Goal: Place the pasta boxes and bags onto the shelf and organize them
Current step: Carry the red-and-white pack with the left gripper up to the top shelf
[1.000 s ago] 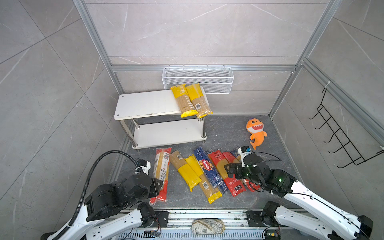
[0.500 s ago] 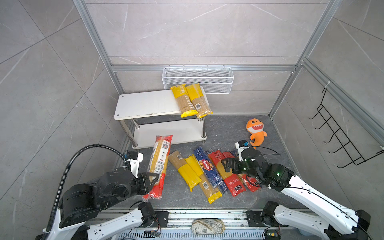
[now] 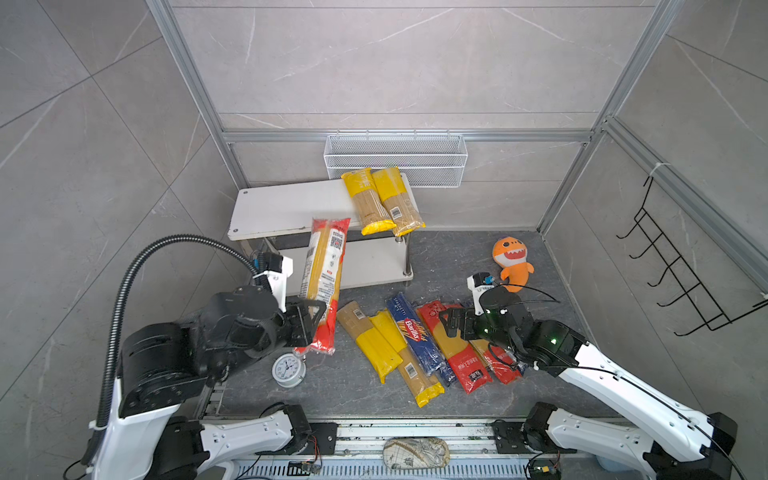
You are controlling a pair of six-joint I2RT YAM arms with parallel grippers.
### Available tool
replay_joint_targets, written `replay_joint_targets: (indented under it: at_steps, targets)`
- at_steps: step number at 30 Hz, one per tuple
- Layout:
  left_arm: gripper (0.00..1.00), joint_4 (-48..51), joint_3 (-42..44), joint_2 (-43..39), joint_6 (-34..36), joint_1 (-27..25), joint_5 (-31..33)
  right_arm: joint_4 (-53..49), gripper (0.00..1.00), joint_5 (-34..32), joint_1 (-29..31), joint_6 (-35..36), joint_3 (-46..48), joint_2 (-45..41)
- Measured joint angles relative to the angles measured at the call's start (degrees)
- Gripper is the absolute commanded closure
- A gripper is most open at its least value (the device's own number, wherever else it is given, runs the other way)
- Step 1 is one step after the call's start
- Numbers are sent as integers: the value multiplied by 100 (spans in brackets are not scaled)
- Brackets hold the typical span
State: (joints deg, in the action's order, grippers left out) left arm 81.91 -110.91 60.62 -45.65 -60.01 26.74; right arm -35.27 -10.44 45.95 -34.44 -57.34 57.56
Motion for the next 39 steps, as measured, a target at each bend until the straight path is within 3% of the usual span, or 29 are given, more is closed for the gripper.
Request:
replay_joint_targets:
  at_steps: [5,7,11,15,25,30,39]
  targets:
    - [100,-26,-1303,1187,584,61,612,-4,0,-155,0,103,-101,15]
    - [100,-133,-1777,1674,855,345,573,-4,0,-223,2,120,-131,15]
    - [100,-334,-2426,2380,1134,1556,-181,-42,0,-380,2,129,-212,22]
    - [100,-527,-2520,2857,1147,2798,-745,-52,0,-498,0,166,-280,20]
    - [100,-949,-3528,4234,1058,4496,-2520,-330,0,-984,2,168,-306,-35]
    - [100,-1104,-3373,4441,863,4854,-2693,-417,0,-1178,2,168,-310,-181]
    - [99,-1333,-2920,4485,649,4833,-3040,-479,0,-1279,0,166,-310,-186]
